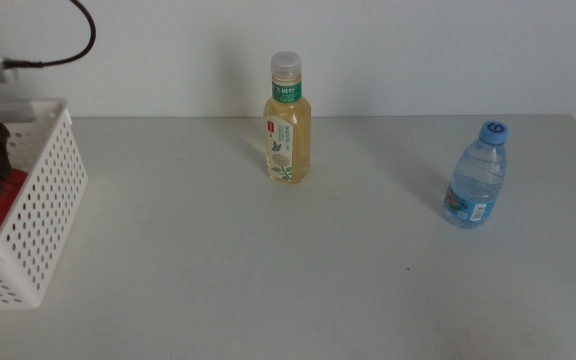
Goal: Use arms to grab the bottles and put them into the dustbin to the left of the table.
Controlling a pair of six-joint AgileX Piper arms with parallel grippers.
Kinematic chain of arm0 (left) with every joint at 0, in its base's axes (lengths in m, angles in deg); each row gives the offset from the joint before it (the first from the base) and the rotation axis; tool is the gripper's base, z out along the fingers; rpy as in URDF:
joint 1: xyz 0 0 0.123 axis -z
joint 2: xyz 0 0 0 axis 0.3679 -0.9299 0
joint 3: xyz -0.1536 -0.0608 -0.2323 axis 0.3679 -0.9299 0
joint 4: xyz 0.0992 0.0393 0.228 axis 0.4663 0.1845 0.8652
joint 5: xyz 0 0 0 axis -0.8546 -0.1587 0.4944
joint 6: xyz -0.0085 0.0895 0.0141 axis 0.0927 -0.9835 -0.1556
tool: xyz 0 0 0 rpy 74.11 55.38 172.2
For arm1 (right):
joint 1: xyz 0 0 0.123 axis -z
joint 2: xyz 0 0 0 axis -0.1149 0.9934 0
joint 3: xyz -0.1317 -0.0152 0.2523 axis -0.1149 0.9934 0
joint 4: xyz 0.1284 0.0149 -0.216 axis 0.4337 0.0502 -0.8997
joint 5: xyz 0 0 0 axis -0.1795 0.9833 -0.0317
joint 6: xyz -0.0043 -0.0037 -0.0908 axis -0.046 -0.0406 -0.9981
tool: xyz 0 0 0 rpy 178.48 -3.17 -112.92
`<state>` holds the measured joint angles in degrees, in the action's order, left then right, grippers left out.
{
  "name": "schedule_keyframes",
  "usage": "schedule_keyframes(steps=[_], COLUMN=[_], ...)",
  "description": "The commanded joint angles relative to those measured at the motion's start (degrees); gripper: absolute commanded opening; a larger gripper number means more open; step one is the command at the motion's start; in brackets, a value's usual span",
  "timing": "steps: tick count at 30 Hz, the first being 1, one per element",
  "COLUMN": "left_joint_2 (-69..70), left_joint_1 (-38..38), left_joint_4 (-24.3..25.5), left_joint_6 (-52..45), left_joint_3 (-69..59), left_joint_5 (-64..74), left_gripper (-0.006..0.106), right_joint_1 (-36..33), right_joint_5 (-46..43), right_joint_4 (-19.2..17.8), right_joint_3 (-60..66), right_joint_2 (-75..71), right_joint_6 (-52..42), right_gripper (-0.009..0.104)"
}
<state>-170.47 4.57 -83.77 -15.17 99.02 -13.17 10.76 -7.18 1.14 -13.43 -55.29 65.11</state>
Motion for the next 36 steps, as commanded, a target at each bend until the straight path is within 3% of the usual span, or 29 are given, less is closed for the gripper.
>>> schedule_keyframes(steps=[1,10,15,23,25,31,36], left_joint_2=[7.2,18.7,20.0,20.0,20.9,25.2,25.4], left_joint_1=[1.8,18.9,30.6,42.2,44.8,51.0,50.0], left_joint_4=[-2.2,-9.8,-9.3,-5.9,-2.5,15.0,19.4], left_joint_6=[0.8,1.9,1.9,2.4,5.2,25.2,34.2], left_joint_3=[2.0,2.0,1.9,1.4,-0.7,-17.5,-29.4], left_joint_5=[0.3,-9.9,-15.5,-16.8,-20.6,-42.5,-60.2], left_gripper=[0.094,0.094,0.094,0.093,0.093,0.093,0.093], right_joint_1=[-0.2,-0.2,-0.2,-0.2,-0.2,-0.2,-0.2], right_joint_5=[-4.0,-4.0,-4.0,-4.0,-4.0,-4.0,-4.0], right_joint_4=[-1.0,-1.0,-1.0,-1.0,-1.0,-1.0,-1.0], right_joint_3=[-0.1,-0.1,-0.1,-0.1,-0.1,-0.1,-0.1], right_joint_2=[-1.2,-1.2,-1.2,-1.2,-1.2,-1.2,-1.2], right_joint_6=[-0.5,-0.5,-0.5,-0.5,-0.5,-0.5,-0.5], right_gripper=[0.071,0.071,0.071,0.071,0.071,0.071,0.071])
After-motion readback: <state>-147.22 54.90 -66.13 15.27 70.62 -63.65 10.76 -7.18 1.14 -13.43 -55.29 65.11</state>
